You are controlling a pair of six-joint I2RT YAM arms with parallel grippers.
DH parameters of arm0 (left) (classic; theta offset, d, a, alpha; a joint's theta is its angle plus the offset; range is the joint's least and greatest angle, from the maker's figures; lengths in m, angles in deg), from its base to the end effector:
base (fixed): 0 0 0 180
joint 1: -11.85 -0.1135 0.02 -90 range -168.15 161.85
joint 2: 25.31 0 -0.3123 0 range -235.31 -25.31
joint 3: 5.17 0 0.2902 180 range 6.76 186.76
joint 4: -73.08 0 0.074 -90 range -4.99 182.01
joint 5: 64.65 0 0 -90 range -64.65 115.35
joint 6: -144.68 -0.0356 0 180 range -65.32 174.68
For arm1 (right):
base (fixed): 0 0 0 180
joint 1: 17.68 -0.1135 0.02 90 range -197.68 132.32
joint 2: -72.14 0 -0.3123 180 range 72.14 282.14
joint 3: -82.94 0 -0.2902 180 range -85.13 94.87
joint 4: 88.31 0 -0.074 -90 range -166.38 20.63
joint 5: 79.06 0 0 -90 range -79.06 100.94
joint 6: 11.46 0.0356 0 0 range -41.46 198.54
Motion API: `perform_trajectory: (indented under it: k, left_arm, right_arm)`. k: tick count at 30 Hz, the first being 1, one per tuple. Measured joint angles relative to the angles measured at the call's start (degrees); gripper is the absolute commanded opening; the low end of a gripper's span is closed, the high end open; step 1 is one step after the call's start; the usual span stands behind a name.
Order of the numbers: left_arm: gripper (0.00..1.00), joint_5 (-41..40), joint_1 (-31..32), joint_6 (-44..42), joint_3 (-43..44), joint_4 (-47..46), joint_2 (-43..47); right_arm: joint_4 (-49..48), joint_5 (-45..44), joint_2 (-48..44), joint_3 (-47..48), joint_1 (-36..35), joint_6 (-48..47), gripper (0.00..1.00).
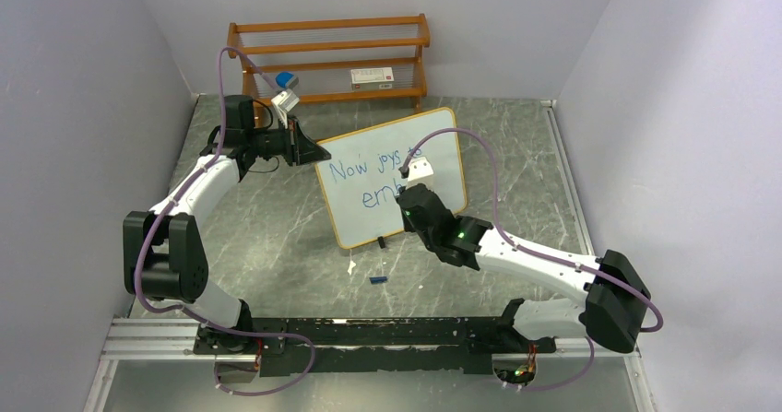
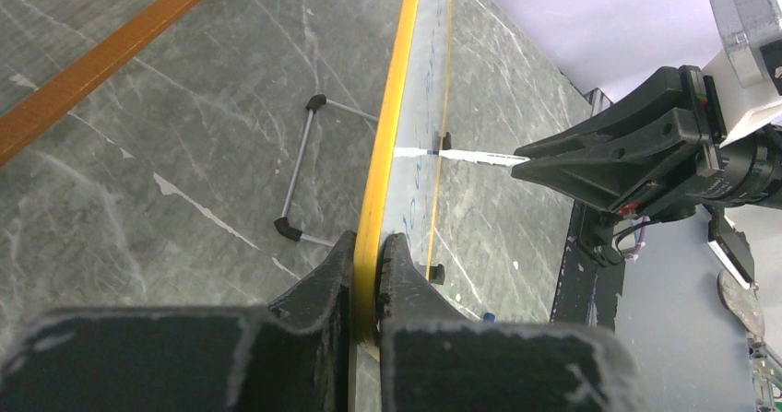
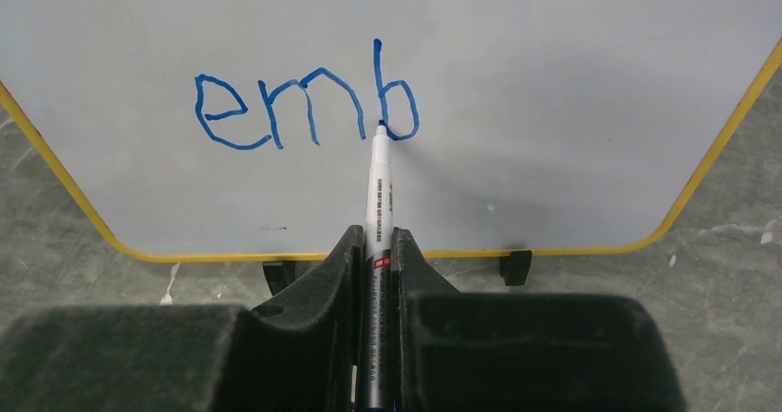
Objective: Write a sentence on the whiteboard
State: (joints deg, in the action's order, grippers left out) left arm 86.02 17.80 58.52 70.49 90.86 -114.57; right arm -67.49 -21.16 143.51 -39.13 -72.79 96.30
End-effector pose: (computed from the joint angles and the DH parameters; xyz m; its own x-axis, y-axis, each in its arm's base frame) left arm 0.3709 -0.0699 0.3099 -0.5697 0.0264 -0.8214 0.7546 0.4127 -0.5101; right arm 0.1806 0.2259 0.2834 -0.4420 -0.1821 -0.8784 -0.3243 0.9454 -0.0328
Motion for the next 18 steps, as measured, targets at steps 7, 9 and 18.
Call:
perform_trajectory:
  k: [7, 9, 18]
  left_arm:
    - [0.05, 0.0, 0.0, 0.0, 0.1, 0.1, 0.0]
    - [0.05, 0.0, 0.0, 0.0, 0.1, 0.2, 0.0]
    - [0.05, 0.0, 0.0, 0.0, 0.1, 0.2, 0.0]
  right_arm:
    - [0.3, -0.1, -1.7, 0.0, 0.0, 0.0, 0.00]
    - [0.5, -0.4, -2.4, 0.0, 0.0, 0.0, 0.00]
    - [0.6, -1.3, -3.1, 0.0, 2.0, -0.9, 0.00]
